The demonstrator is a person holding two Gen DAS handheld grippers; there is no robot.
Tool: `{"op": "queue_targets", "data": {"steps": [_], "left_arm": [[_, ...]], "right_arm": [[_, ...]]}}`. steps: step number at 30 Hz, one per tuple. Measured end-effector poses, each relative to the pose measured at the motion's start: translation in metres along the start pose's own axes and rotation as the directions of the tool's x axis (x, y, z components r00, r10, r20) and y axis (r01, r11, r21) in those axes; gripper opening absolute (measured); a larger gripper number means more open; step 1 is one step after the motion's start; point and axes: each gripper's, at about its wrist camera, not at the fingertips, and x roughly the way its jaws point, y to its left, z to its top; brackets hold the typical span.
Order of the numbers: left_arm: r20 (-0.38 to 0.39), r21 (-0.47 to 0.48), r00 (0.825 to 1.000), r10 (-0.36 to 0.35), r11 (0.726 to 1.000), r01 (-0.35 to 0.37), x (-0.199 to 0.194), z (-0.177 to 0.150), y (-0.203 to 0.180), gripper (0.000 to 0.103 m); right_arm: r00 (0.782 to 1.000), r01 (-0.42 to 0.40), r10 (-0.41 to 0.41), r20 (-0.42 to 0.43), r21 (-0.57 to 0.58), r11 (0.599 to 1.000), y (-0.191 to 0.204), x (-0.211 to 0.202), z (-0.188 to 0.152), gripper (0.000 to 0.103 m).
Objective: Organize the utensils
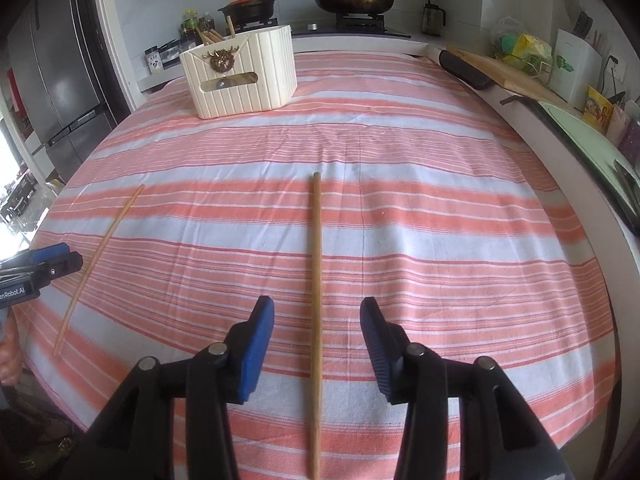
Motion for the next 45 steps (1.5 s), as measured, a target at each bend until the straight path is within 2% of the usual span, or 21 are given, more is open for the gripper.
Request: {"op": "queue_targets", "data": {"steps": [6, 10, 20, 25, 26, 27, 28, 29, 30, 31, 32, 36, 40, 45], "left_arm": [[-0.044, 0.006, 0.997, -0.057, 0.998, 0.057, 0.007, 0.015, 0.008, 0.070], [-0.058, 0.039, 0.997, -0.047, 0.998, 0.049, 0.017, 0.026, 0.003, 0.070], [-0.129, 0.098, 0.991, 0.029, 0.995, -0.016, 0.052, 0.051, 0.004, 0.070], [-0.153, 0.166, 0.984, 0.089, 0.984, -0.063, 0.067, 0.064, -0.004, 0.068], [-0.152, 0.174, 0.984, 0.089, 0.983, -0.062, 0.068, 0.066, -0.007, 0.060], [-0.148, 0.180, 0.985, 0.083, 0.982, -0.056, 0.069, 0.068, -0.009, 0.054], [-0.144, 0.184, 0.987, 0.077, 0.982, -0.049, 0.070, 0.071, -0.011, 0.042], [-0.140, 0.186, 0.988, 0.065, 0.982, -0.038, 0.071, 0.072, -0.013, 0.023], [-0.139, 0.184, 0.989, 0.049, 0.983, -0.023, 0.071, 0.073, -0.014, 0.013], [-0.136, 0.180, 0.990, 0.044, 0.984, -0.019, 0.072, 0.075, -0.016, 0.007], [-0.130, 0.174, 0.990, 0.048, 0.984, -0.025, 0.072, 0.076, -0.016, 0.006], [-0.080, 0.139, 0.996, 0.039, 0.990, -0.028, 0.054, 0.077, -0.015, 0.004], [0.031, 0.127, 0.999, 0.020, 0.992, -0.024, 0.007, 0.083, -0.015, 0.004], [0.182, 0.117, 0.983, -0.035, 0.993, 0.014, -0.064, 0.093, -0.017, 0.004]], "right_arm": [[0.998, -0.041, 0.040, -0.039, -0.041, 0.998, 0.003, 0.007, 0.017, 0.046], [0.995, -0.071, 0.067, -0.071, -0.046, 0.996, 0.002, 0.013, 0.034, 0.046], [0.981, -0.077, 0.057, -0.185, -0.101, 0.992, 0.004, 0.051, 0.065, 0.046], [0.972, -0.033, -0.007, -0.234, -0.167, 0.985, 0.017, 0.083, 0.079, 0.045], [0.974, -0.036, -0.003, -0.228, -0.166, 0.985, 0.017, 0.087, 0.084, 0.045], [0.974, -0.040, 0.001, -0.226, -0.170, 0.985, 0.019, 0.090, 0.090, 0.038], [0.975, -0.044, 0.003, -0.224, -0.177, 0.983, 0.020, 0.093, 0.095, 0.032], [0.975, -0.044, 0.003, -0.221, -0.181, 0.982, 0.021, 0.095, 0.100, 0.016], [0.975, -0.047, 0.006, -0.223, -0.180, 0.983, 0.021, 0.098, 0.104, 0.009], [0.975, -0.052, 0.012, -0.224, -0.174, 0.983, 0.021, 0.100, 0.107, 0.008], [0.975, -0.059, 0.021, -0.223, -0.166, 0.984, 0.020, 0.101, 0.110, 0.008], [0.982, -0.091, 0.066, -0.179, -0.135, 0.987, 0.018, 0.090, 0.119, 0.007], [0.991, -0.131, 0.126, -0.044, -0.125, 0.984, 0.019, 0.042, 0.129, 0.007], [0.977, -0.166, 0.181, 0.116, -0.130, 0.977, 0.021, -0.030, 0.135, 0.007]]}}
